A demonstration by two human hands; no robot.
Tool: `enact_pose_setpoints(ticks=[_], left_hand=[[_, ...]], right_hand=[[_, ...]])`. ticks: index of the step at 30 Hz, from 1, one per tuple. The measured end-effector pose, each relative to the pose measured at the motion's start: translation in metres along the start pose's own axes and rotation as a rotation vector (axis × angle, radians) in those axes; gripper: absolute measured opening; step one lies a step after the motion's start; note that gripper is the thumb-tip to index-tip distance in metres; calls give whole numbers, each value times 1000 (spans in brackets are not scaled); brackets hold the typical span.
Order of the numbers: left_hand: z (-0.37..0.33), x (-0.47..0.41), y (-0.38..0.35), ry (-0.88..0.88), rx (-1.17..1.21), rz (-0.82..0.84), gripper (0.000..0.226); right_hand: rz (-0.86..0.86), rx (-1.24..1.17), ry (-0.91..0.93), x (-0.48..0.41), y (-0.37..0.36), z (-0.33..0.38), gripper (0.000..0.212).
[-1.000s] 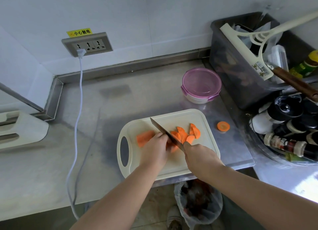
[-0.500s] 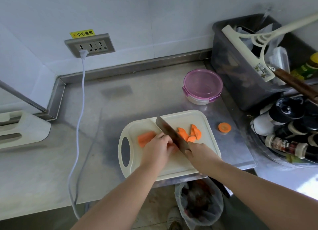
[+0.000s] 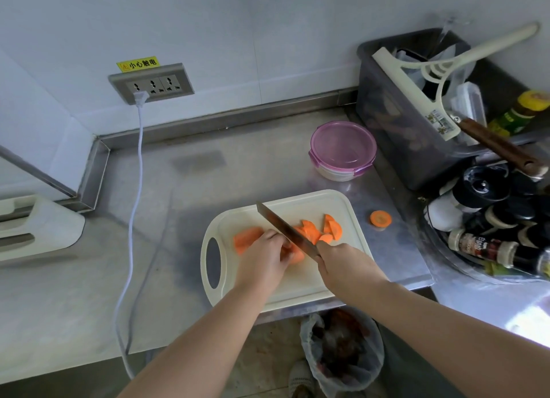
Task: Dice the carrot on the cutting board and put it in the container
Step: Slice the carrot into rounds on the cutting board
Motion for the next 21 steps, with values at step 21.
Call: enact_pose_setpoints(ticks=[21], left_hand=[[3,-3,-3,-8,4,37,17]], right_hand=[[56,12,-23,-14,-19,-1,21]])
Point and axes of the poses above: each hand's wrist, its own x-axis away from the middle knuckle, its own y-axis out of the back of the hand, z = x × y, the point moved 1 cm from there along -x, towards the middle knuckle, and after that the axes turned 14 degrees about y, right-handed, at the moved point
